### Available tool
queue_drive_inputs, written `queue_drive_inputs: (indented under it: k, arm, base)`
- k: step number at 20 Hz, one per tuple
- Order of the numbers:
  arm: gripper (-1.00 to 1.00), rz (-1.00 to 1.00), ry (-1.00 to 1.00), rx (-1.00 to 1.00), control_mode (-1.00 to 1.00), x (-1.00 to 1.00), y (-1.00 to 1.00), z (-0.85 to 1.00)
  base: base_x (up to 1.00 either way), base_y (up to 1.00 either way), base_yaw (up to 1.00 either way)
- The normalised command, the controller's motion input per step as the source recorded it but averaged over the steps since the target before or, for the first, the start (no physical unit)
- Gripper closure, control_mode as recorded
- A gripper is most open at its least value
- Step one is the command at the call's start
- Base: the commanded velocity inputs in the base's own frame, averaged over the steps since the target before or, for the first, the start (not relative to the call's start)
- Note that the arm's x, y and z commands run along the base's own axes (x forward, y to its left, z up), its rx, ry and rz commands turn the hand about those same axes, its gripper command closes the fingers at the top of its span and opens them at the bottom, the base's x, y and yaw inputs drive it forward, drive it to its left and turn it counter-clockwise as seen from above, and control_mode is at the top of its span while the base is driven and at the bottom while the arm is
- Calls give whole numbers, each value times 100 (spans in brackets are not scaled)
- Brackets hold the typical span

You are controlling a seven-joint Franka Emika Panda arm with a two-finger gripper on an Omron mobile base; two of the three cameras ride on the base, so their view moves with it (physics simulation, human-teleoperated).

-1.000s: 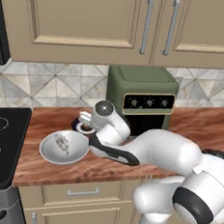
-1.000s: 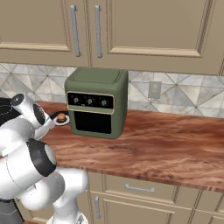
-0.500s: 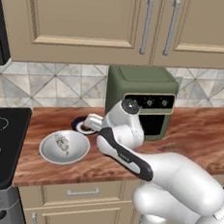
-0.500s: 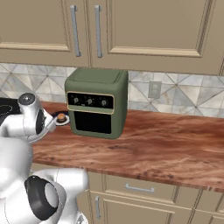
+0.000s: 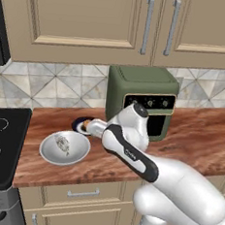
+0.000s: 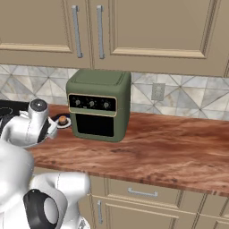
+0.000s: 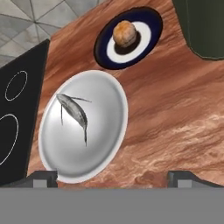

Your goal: Remove the tangerine from the bowl and place it on the small plate. Then place the bowl with only the fish in the microwave, close the door, and press the start button to microwave the fish.

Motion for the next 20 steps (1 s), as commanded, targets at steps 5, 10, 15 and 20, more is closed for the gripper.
queue_drive_inputs:
  k: [5, 10, 15, 20]
  arm:
    - [-100, 12, 0, 1, -100, -13, 6, -42]
    - [-100, 8, 4, -1, -100, -3, 5, -49]
    - [-100, 0, 6, 0, -100, 18, 22, -16]
    - [-100, 0, 13, 0, -100, 20, 26, -3]
  base:
    - [0, 0, 0]
    - [0, 0, 0]
    - [0, 0, 0]
    - [0, 0, 0]
